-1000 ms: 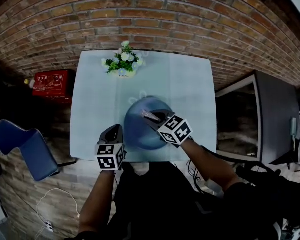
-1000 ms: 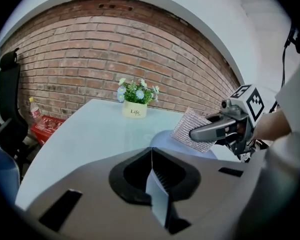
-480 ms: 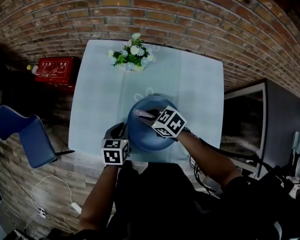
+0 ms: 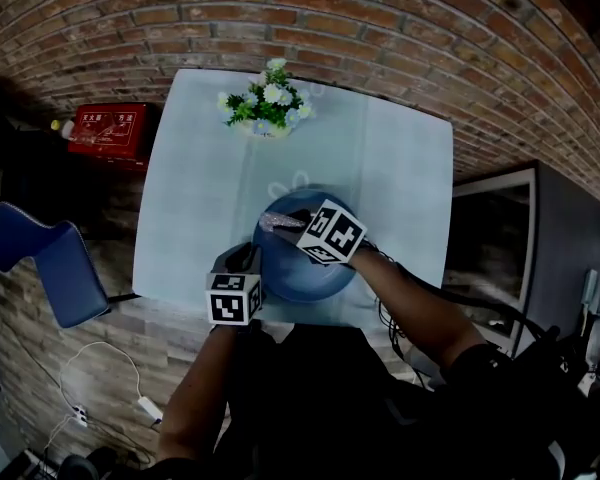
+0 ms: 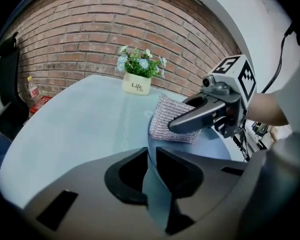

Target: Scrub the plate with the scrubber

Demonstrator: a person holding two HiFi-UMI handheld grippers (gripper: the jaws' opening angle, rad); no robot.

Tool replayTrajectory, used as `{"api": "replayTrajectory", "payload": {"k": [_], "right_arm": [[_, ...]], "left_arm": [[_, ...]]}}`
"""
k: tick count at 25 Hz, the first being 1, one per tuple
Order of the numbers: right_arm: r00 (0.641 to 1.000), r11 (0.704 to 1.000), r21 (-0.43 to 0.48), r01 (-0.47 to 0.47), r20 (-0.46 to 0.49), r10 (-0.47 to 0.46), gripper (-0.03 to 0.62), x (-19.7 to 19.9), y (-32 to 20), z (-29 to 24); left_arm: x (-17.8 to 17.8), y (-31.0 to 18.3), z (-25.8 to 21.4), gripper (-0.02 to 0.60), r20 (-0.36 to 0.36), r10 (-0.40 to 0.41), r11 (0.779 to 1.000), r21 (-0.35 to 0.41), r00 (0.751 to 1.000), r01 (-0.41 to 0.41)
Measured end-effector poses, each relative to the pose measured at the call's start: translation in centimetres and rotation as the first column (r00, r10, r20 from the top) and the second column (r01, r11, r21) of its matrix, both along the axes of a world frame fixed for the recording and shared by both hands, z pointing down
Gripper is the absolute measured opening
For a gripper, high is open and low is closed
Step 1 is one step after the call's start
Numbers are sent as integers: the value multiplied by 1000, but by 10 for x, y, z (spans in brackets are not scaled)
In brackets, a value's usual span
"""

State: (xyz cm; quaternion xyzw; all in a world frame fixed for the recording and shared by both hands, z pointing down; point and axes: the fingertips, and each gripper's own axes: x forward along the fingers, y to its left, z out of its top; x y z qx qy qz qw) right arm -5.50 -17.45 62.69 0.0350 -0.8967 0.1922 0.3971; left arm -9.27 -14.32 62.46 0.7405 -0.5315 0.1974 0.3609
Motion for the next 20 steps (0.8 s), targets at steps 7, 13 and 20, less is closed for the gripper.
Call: {"api": "replayTrajectory", "payload": {"k": [7, 13, 20], "right_arm": [[998, 996, 73, -46, -47, 49, 61, 2, -19, 7], [986, 983, 110, -144, -72, 153, 62, 9, -33, 11], [950, 951, 110, -289, -90, 299, 63, 21, -44, 14]], "left_arm": [[-1, 0, 2, 61, 11, -7, 1000, -3, 1000, 7], [0, 3, 1, 61, 39, 23, 1000, -18, 999, -22], [0, 1, 2, 63, 50, 42, 999, -2, 998, -42]]}}
